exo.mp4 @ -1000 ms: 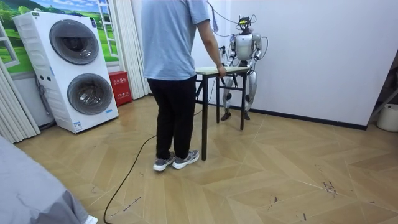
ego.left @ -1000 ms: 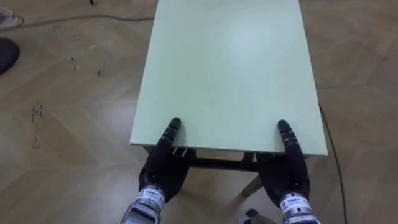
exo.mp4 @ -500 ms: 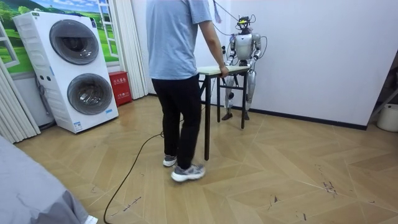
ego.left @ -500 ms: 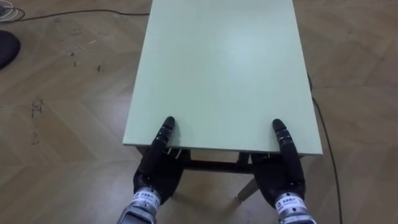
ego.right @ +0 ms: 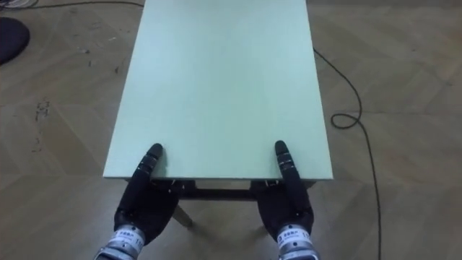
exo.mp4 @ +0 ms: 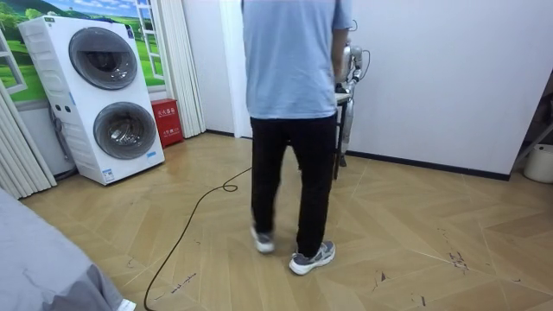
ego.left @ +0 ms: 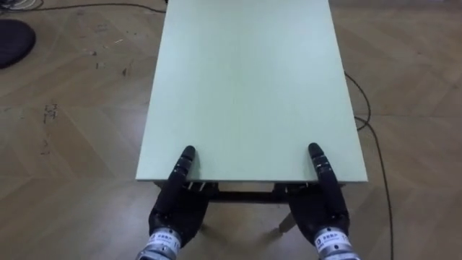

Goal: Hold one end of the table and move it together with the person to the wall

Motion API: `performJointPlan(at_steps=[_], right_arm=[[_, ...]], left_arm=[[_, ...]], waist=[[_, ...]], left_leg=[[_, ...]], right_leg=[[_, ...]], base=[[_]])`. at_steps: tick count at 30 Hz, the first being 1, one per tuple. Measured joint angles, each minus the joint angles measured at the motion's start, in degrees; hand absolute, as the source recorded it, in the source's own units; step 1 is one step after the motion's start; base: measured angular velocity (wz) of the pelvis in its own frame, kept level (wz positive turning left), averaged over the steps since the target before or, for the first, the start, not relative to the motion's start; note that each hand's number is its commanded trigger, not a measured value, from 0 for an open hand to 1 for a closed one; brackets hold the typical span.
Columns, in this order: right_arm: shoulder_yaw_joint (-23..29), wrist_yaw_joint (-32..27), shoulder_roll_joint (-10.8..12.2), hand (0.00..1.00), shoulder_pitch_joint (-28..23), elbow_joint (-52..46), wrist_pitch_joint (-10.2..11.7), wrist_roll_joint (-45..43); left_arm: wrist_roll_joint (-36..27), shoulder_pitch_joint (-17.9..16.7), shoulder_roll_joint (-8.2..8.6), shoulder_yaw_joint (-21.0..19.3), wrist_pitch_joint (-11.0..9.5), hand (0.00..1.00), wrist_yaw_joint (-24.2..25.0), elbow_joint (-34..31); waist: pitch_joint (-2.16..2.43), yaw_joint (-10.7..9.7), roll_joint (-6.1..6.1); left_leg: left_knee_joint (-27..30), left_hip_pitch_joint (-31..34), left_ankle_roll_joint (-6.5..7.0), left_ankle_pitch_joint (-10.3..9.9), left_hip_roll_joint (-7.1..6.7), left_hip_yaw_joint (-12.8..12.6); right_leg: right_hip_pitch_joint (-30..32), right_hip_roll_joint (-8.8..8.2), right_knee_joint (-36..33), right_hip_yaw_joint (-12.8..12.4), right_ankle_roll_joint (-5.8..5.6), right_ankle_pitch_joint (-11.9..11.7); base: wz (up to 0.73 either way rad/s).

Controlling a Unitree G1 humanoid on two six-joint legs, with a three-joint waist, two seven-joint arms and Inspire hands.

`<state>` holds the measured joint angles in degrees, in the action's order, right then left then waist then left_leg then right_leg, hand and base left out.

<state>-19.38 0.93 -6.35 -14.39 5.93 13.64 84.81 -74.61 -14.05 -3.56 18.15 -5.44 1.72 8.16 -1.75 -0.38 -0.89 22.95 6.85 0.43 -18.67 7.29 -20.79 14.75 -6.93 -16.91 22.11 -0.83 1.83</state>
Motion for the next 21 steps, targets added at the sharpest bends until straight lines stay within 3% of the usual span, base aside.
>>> performJointPlan(at_steps=[4,6,8,11,15,21], right_arm=[[0.1,0.4,-0.3,1.00,0.0,0.2,-0.1,0.1],[0.3,0.4,-0.4,1.00,0.0,0.2,-0.7,0.1],[0.4,0.4,-0.5,1.00,0.0,0.2,-0.7,0.1],[0.5,0.4,-0.8,1.00,0.3,0.1,-0.8,0.0],[0.7,0.0,-0.9,1.00,0.6,0.1,-1.2,-0.6],[0.8,-0.1,-0.8,1.00,1.3,0.1,-1.3,-2.6]], left_arm=[[0.0,-0.1,0.05,0.1,0.2,1.00,0.1,0.0],[0.0,-0.1,-0.08,0.1,0.2,1.00,0.1,0.0],[0.0,-0.1,-0.08,0.1,0.2,1.00,0.1,0.0],[-0.1,-0.1,-0.03,0.2,0.2,1.00,0.1,-0.2],[-0.1,-0.5,0.22,0.2,0.2,1.00,0.1,-0.2],[-1.4,-0.7,0.17,0.2,0.1,1.00,0.1,-0.2]], waist=[[-0.03,0.5,-0.04],[-0.02,0.5,-0.05],[-0.01,0.0,-0.05],[-0.01,-0.5,-0.05],[-0.11,0.7,-0.32],[-0.22,2.0,-1.46]], left_leg=[[0.6,0.7,-0.87,0.5,0.14,3.7],[0.8,1.3,-1.26,0.8,0.66,3.3],[1.3,2.4,-1.64,1.4,2.12,-0.2],[1.3,2.8,-1.54,2.7,2.67,-3.1],[0.4,2.6,-1.22,3.5,1.99,-2.8],[0.0,2.9,0.03,4.2,-0.12,-2.3]], right_leg=[[-1.8,-0.25,-0.2,2.7,0.49,1.9],[-2.2,-1.14,-1.5,5.2,0.78,3.1],[-3.0,-2.56,-2.5,8.7,1.01,4.6],[-3.9,-3.58,-2.8,11.6,0.64,5.6],[-5.5,-4.67,-2.9,14.4,0.28,5.9],[-6.6,-7.49,-4.9,14.7,-1.50,6.8]], base=[[0.46],[0.62],[0.82],[0.71],[0.42],[0.42]])
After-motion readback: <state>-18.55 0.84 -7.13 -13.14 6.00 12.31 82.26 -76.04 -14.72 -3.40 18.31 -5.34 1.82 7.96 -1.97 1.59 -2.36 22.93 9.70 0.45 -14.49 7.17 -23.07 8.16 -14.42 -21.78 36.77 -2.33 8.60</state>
